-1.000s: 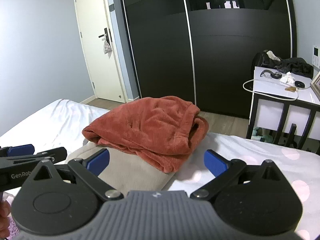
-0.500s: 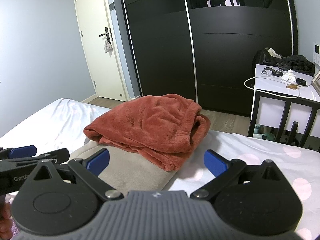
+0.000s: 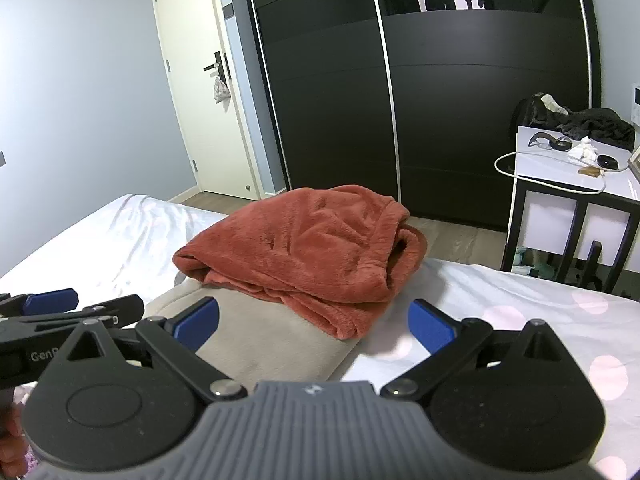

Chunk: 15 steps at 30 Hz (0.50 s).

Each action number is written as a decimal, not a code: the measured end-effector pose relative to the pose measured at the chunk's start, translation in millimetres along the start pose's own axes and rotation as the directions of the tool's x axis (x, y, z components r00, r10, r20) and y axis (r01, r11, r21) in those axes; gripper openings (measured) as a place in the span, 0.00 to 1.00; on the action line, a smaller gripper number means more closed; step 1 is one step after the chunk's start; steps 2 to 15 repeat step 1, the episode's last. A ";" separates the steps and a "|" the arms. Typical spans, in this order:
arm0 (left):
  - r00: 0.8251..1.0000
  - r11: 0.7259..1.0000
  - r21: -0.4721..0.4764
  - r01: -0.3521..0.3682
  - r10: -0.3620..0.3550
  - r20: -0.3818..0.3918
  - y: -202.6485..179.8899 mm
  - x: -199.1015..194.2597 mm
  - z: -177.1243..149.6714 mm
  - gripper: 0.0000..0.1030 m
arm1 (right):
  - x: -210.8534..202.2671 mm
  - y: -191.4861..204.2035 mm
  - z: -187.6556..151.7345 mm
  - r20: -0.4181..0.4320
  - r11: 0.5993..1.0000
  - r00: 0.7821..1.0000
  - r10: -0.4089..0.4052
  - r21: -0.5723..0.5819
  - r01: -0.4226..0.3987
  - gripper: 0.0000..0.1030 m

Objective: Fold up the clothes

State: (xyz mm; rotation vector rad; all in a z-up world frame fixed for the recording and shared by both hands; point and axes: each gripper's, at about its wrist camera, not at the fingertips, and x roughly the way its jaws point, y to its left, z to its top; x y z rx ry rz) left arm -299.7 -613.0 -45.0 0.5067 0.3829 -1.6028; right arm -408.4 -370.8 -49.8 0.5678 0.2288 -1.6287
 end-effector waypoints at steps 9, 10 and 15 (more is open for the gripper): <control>1.000 1.000 -0.001 0.000 0.000 0.001 0.0 -0.2 -0.1 0.75 | -0.2 0.3 -0.2 0.000 1.000 1.000 0.001 0.000 -0.001 0.98; 1.000 1.000 -0.001 0.000 0.000 0.001 0.0 -0.2 -0.1 0.75 | -0.2 0.3 -0.2 0.000 1.000 1.000 0.001 0.000 -0.001 0.98; 1.000 1.000 -0.001 0.000 0.000 0.001 0.0 -0.2 -0.1 0.75 | -0.2 0.3 -0.2 0.000 1.000 1.000 0.001 0.000 -0.001 0.98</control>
